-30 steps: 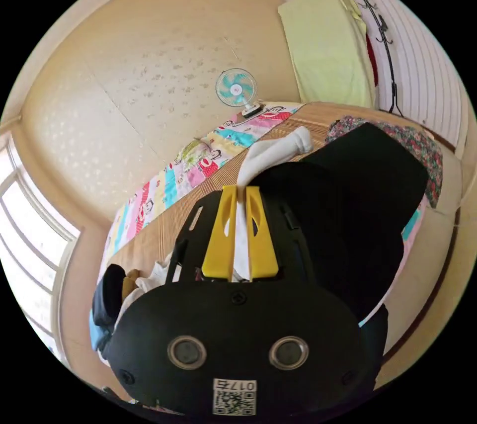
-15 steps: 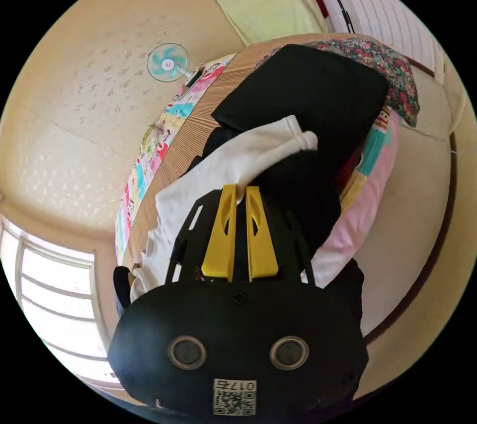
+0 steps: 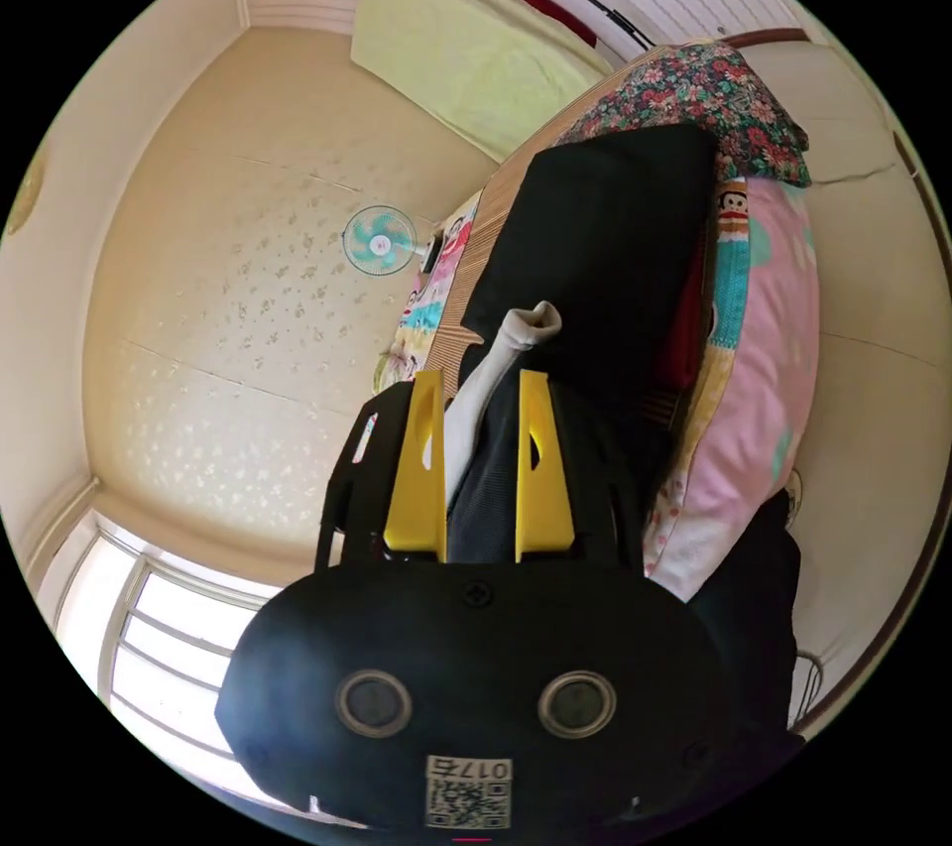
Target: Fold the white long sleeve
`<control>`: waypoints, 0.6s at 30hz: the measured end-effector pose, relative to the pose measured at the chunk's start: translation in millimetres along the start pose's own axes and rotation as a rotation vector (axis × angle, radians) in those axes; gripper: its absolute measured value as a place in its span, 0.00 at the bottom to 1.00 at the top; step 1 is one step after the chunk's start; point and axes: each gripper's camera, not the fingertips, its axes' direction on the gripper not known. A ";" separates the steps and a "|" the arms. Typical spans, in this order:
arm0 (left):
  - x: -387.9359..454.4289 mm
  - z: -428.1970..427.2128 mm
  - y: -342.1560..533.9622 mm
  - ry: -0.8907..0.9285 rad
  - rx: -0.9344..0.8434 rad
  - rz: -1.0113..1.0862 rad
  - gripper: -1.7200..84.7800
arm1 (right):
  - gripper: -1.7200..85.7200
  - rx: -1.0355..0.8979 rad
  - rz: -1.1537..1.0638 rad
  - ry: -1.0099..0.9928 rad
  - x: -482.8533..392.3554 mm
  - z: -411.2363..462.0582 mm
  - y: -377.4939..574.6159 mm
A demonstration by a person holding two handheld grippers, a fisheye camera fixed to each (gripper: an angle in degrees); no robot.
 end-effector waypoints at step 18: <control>28.5 -25.9 24.3 0.038 0.051 -0.168 0.11 | 0.16 -0.099 0.092 -0.014 19.2 15.5 -64.9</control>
